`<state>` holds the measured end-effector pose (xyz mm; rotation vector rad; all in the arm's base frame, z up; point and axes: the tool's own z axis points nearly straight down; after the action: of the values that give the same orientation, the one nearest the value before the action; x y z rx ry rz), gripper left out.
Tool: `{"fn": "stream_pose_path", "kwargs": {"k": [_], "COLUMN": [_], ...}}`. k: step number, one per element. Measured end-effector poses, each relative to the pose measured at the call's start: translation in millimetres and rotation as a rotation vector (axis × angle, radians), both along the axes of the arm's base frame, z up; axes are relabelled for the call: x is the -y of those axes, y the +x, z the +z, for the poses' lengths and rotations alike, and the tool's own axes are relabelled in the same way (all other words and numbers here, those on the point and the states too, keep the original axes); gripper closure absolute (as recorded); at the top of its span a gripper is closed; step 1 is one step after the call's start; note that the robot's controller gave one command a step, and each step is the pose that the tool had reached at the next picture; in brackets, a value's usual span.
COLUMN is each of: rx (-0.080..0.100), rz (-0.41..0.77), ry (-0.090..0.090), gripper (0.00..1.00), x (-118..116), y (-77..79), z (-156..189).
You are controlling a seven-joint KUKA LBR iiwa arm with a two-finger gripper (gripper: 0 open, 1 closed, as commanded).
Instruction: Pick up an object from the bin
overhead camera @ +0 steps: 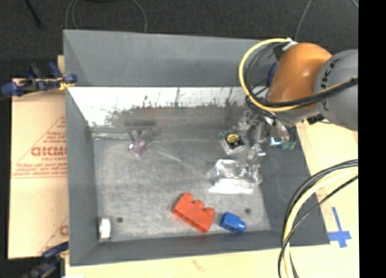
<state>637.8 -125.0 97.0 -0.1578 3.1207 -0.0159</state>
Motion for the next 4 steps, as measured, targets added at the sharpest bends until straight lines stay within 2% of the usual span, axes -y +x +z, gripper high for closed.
{"fn": "stream_pose_path", "kwargs": {"k": [1,2,3,4], "rx": [-0.004,0.0,-0.008,-0.009], "rz": [-0.088,-0.071,0.187,0.185], "ry": [-0.004,-0.002,-0.006,-0.005], "gripper": [0.0,0.0,0.0,1.0], "x": [2.7,2.6,-12.9,-12.5], "y": [-1.2,-0.3,6.3,6.0], "z": [-3.2,1.2,-3.7,-3.4]}}
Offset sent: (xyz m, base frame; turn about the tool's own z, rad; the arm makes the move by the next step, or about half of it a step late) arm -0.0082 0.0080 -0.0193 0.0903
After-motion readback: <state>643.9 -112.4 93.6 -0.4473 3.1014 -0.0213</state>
